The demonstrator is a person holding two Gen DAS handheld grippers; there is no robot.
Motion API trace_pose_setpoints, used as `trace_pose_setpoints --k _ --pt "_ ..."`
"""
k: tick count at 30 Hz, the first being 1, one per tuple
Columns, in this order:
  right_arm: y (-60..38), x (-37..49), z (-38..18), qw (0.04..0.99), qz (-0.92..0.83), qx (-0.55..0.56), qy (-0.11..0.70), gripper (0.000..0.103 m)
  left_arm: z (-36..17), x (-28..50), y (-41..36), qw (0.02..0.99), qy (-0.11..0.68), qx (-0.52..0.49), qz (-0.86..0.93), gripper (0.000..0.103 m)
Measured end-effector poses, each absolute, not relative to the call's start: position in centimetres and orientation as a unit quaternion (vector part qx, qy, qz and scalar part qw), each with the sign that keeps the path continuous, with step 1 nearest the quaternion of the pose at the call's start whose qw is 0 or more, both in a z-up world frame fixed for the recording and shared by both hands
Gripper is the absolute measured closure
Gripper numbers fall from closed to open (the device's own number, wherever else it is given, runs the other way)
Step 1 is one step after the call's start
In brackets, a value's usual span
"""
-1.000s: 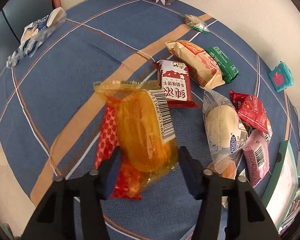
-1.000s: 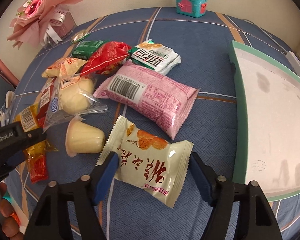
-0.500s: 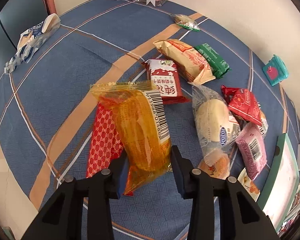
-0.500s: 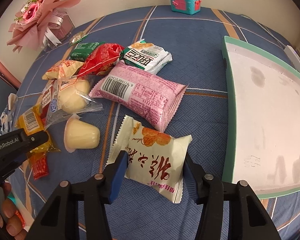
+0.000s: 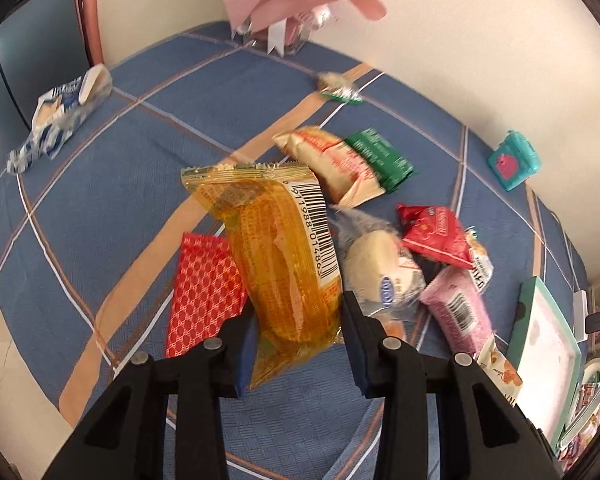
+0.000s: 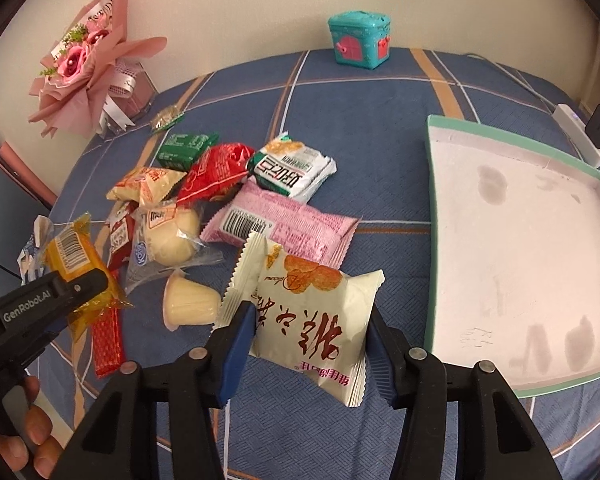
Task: Organize snacks
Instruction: 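Carry both packets over the white tray and open both tools to drop them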
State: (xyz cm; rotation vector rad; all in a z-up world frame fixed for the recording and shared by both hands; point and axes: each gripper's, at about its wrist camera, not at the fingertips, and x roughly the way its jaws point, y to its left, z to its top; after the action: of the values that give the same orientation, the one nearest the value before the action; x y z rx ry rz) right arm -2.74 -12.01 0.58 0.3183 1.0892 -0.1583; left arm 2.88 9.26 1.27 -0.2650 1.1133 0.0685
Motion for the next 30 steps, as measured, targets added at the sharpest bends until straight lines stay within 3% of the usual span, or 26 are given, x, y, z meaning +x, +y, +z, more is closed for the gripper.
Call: trace_pose_setpoints --k 20,30 --pt "-27.2 -6.5 1.8 0.808 -0.289 0.224 0.463 0.047 5.3 0.0 -6.7 0.858 0.487 -0.006 -0.164 0.063" --pt "-31.2 -6.0 0.3 0.790 -0.325 0.251 0.456 0.047 4.4 1.6 -15.1 0.839 0.479 0.047 -0.252 0.063"
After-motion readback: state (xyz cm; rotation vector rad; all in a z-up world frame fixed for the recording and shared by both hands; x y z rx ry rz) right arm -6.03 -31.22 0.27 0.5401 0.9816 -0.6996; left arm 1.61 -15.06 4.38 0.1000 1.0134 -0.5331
